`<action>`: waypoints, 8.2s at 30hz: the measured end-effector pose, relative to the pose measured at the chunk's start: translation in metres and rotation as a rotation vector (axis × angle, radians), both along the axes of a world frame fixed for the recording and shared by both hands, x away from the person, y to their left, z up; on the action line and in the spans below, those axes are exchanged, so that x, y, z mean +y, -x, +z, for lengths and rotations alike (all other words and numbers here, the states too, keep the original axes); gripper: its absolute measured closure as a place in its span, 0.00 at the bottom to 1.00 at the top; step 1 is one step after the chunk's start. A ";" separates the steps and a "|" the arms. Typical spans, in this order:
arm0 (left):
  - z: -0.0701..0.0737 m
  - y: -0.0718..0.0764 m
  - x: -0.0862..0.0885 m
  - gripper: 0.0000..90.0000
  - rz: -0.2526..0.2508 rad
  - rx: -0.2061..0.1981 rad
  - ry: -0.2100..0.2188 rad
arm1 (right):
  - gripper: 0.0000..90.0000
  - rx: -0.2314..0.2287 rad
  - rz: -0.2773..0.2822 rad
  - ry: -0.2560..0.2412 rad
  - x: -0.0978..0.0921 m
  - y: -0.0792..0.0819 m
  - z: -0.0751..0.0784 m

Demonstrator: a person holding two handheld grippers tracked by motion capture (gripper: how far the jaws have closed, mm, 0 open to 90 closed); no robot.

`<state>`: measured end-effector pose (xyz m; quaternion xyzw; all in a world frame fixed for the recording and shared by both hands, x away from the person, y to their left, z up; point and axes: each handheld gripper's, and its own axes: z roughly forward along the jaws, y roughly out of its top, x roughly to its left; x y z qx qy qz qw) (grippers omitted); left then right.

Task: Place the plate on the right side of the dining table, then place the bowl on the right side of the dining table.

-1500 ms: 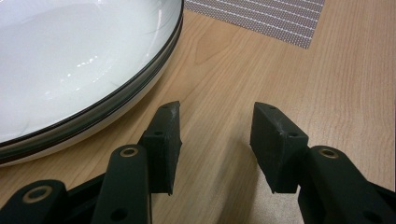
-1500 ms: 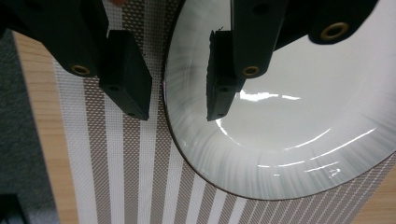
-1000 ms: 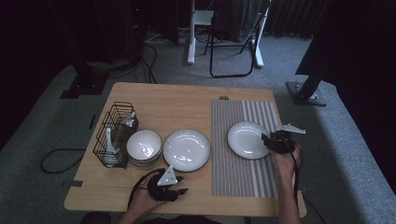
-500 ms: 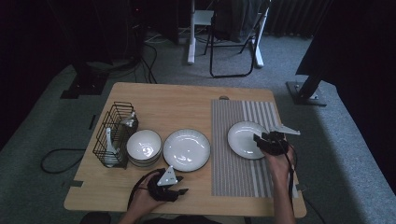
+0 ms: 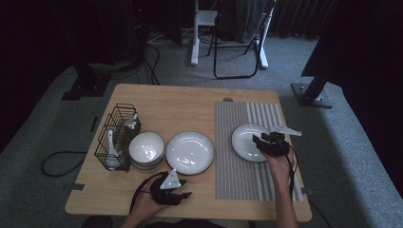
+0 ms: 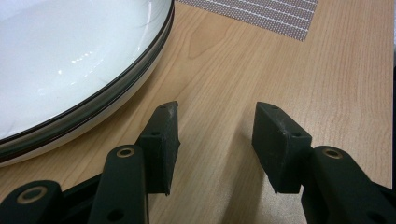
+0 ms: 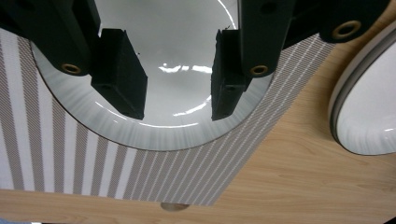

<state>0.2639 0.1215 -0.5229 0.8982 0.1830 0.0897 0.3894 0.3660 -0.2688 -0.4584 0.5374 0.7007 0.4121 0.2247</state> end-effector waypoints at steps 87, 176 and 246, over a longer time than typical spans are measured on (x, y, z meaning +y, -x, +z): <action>0.000 -0.002 0.007 0.56 -0.111 0.009 0.002 | 0.52 -0.032 0.355 0.122 0.107 -0.014 0.058; 0.000 -0.003 0.015 0.49 -0.189 0.011 -0.003 | 0.50 0.026 0.640 0.138 0.258 -0.037 0.074; 0.000 -0.001 0.015 0.48 -0.186 0.004 -0.009 | 0.87 0.218 0.675 0.149 0.326 -0.045 0.021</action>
